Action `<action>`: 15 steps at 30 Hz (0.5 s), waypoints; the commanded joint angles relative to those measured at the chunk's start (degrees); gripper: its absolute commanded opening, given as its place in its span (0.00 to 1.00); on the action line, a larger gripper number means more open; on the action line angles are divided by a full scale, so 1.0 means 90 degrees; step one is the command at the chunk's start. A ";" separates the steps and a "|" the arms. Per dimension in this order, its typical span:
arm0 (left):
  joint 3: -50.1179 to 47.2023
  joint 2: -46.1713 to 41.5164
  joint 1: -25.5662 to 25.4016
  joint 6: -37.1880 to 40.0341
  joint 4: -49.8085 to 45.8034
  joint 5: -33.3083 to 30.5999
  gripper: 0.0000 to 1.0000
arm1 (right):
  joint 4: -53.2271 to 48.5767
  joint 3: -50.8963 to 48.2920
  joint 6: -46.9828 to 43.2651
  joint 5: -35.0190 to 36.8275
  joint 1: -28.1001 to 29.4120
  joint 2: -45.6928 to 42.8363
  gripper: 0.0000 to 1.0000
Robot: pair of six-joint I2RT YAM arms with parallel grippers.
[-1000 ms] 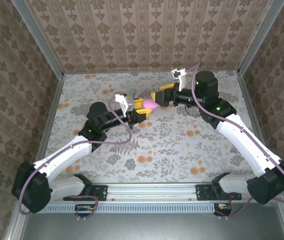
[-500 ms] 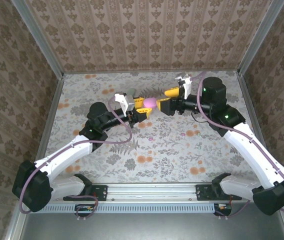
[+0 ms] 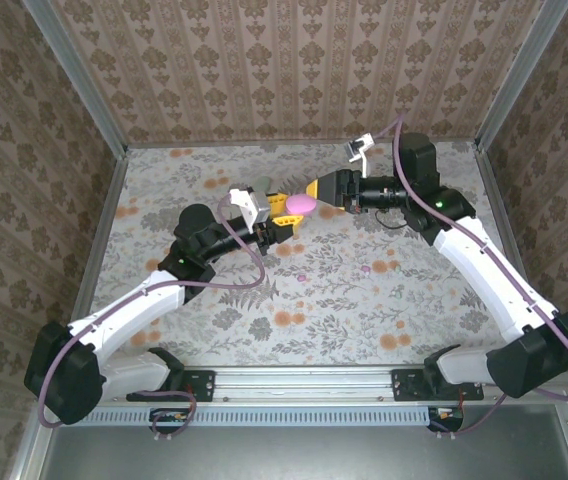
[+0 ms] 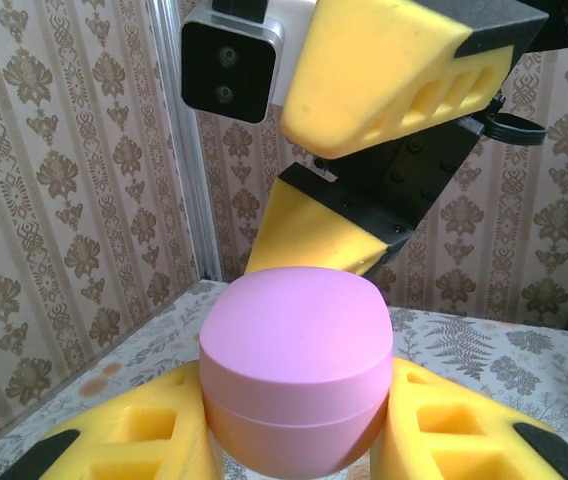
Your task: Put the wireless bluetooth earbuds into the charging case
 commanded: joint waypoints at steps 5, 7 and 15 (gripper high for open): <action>0.0251 -0.0089 -0.0034 0.0194 0.0102 0.0041 0.27 | 0.0186 -0.0151 0.0822 -0.0686 0.0039 0.0371 0.64; 0.0241 -0.0098 -0.0027 0.0192 0.0109 0.0035 0.27 | 0.0590 -0.0257 0.1038 -0.0845 0.0048 0.0371 0.60; 0.0241 -0.0065 -0.0041 0.0173 0.0101 0.0012 0.28 | 0.1118 -0.0317 0.1531 -0.1376 0.0072 0.0693 0.52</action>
